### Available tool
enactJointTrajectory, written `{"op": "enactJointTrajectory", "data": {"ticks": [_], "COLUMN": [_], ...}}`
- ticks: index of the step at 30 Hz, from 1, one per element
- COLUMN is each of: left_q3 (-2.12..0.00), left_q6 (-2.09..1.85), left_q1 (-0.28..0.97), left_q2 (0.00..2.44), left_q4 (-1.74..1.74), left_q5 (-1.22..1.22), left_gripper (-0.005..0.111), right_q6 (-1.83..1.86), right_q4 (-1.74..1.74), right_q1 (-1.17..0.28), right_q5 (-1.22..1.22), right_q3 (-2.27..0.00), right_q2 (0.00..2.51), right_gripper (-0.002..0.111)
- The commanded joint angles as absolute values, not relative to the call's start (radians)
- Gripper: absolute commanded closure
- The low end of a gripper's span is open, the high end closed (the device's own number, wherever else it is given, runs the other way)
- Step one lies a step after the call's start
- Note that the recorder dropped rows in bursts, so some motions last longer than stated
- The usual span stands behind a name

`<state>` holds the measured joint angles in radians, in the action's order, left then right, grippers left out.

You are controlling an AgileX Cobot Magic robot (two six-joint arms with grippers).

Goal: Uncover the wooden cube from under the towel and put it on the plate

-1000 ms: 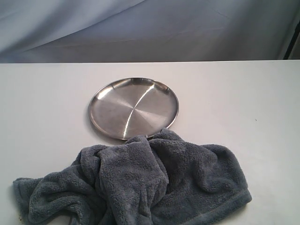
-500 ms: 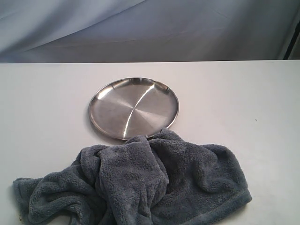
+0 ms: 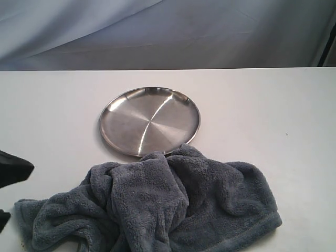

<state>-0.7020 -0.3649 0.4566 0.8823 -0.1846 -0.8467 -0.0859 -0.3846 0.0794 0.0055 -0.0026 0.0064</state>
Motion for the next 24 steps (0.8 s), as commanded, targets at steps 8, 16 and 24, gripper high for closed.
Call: {"op": "enactJointTrajectory", "data": {"ticks": [8, 16, 24], "left_q3": [-0.709, -0.760, -0.986], "left_q6": [-0.366, -0.312, -0.213], "left_q1": [0.720, 0.924, 1.060], "left_q2": [1.140, 1.299, 1.448], "left_q4": [-0.169, -0.173, -0.177], "left_q5": [-0.898, -0.905, -1.037], "left_gripper": [0.107, 0.107, 0.107], "right_q6": [-0.090, -0.090, -0.090], "right_q4": [-0.390, -0.390, -0.390], "right_q1": [0.079, 0.079, 0.079], "right_q5": [0.017, 0.017, 0.017], "right_q3": [0.000, 0.000, 0.000], "right_q2": [0.000, 0.000, 0.000], "right_gripper": [0.105, 0.105, 0.105]}}
